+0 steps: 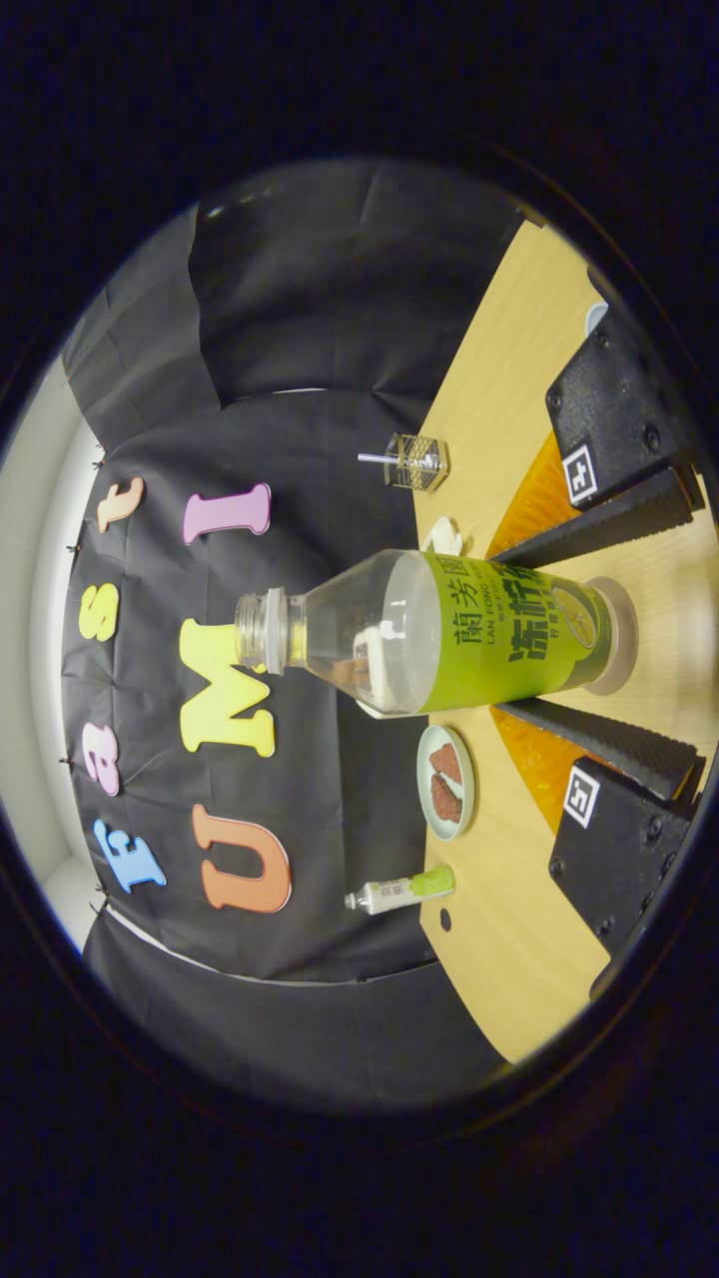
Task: Take the bottle from table, then pour the juice into the cup, finally place the bottle on the coaster
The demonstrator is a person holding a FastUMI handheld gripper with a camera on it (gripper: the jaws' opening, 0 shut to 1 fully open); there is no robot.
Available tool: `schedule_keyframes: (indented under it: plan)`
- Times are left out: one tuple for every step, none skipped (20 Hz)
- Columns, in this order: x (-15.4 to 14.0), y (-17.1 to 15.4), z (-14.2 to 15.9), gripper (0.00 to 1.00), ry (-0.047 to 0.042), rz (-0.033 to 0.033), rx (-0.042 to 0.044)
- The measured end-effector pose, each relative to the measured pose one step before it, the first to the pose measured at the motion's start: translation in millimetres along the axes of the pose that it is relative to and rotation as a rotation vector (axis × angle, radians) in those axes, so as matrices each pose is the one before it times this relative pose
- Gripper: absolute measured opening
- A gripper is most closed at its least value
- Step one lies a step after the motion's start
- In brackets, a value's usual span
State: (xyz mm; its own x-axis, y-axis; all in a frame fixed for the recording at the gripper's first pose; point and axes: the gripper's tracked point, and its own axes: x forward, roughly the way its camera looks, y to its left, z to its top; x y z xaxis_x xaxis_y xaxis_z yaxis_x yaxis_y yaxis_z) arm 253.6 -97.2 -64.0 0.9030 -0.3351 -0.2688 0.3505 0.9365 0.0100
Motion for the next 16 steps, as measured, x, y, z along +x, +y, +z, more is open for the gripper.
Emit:
schedule_keyframes:
  plan:
    - [7.85, 1.27, -4.20, 0.81, 0.01087, 0.00186, -0.00280]
    - [5.16, 0.66, -2.53, 0.81, 0.00550, 0.00140, 0.00101]
    - [7.25, 1.66, -3.98, 0.81, 0.00802, 0.00534, 0.00092]
    - [3.59, 1.14, -3.79, 0.81, 0.00738, 0.00083, -0.00244]
    - [3.73, 1.30, -3.33, 0.81, 0.01038, 0.00405, -0.00606]
    - [2.95, 1.37, -3.53, 0.81, 0.01323, 0.00441, -0.00755]
    - [4.58, 0.53, -2.03, 0.81, 0.01010, 0.00092, -0.00888]
    - [2.07, 1.12, -0.78, 0.81, 0.00465, 0.00411, -0.00520]
    - [0.20, -0.78, -0.70, 0.81, 0.00376, -0.00156, -0.00064]
    - [0.95, -0.69, -0.81, 0.81, 0.00241, -0.00346, -0.00147]
    - [0.74, -0.27, -1.34, 0.81, 0.00320, -0.00322, -0.00256]
    - [0.51, -0.89, -1.28, 0.82, 0.00383, -0.00024, -0.00139]
    - [1.47, 0.89, -1.17, 0.82, 0.00476, 0.00062, -0.00055]
    - [1.55, -0.01, -1.52, 0.82, 0.00456, 0.00083, -0.00054]
    - [-1.25, -0.52, -1.41, 0.82, 0.00413, 0.00075, -0.00280]
    - [0.94, -0.45, 0.43, 0.82, -0.00256, -0.00401, 0.00138]
